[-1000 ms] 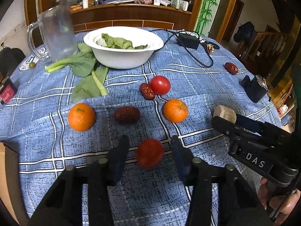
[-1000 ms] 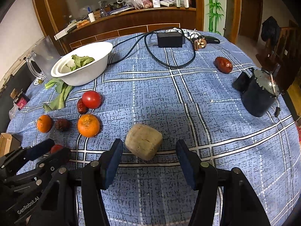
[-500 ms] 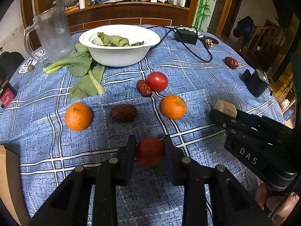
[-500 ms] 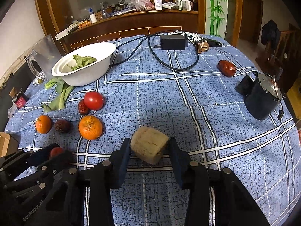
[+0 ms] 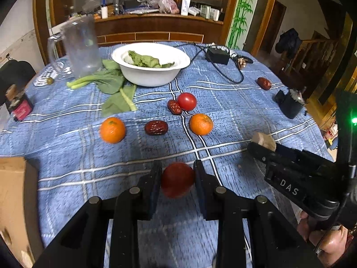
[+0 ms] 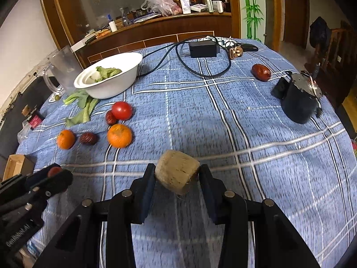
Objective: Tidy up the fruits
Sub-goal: 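Lift the tomato and the white cube and carry them toward the tray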
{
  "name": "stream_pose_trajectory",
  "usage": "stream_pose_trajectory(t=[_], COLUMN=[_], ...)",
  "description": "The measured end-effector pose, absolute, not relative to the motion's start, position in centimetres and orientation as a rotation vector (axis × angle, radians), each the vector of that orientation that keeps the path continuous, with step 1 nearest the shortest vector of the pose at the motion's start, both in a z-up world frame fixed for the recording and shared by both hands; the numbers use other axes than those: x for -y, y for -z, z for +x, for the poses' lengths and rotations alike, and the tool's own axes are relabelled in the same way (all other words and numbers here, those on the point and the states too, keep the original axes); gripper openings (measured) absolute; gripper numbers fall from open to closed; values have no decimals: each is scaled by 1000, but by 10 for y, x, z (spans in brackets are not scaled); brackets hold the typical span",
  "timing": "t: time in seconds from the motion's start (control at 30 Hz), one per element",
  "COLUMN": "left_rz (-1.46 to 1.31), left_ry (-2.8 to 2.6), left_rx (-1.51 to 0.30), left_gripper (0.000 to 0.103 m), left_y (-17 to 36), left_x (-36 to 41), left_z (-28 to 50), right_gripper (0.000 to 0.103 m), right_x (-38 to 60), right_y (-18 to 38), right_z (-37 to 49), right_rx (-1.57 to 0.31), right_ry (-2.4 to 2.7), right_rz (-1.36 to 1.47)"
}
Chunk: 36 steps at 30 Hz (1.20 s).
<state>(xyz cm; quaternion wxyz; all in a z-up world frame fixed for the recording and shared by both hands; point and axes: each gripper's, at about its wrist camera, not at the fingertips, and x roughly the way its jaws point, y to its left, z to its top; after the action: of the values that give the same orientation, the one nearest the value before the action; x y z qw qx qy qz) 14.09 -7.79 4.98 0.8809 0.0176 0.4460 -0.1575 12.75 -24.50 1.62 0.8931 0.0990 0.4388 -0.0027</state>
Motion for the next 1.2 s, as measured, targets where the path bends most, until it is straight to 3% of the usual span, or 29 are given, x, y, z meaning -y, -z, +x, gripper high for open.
stream_pose_trajectory(t=[0.5,1.2], left_rz=[25,-44], left_ry=[310,138], left_rx=[-787,-679], left_gripper=[28,28], left_y=[-95,-117], left_x=[43,-50], left_z=[42,-49], right_gripper=[42,43], right_x=[209,137], right_y=[-36,-65], right_z=[53,-28], right_rx=[-878,-806], right_ry=[-59,-170], right_rz=[171,157])
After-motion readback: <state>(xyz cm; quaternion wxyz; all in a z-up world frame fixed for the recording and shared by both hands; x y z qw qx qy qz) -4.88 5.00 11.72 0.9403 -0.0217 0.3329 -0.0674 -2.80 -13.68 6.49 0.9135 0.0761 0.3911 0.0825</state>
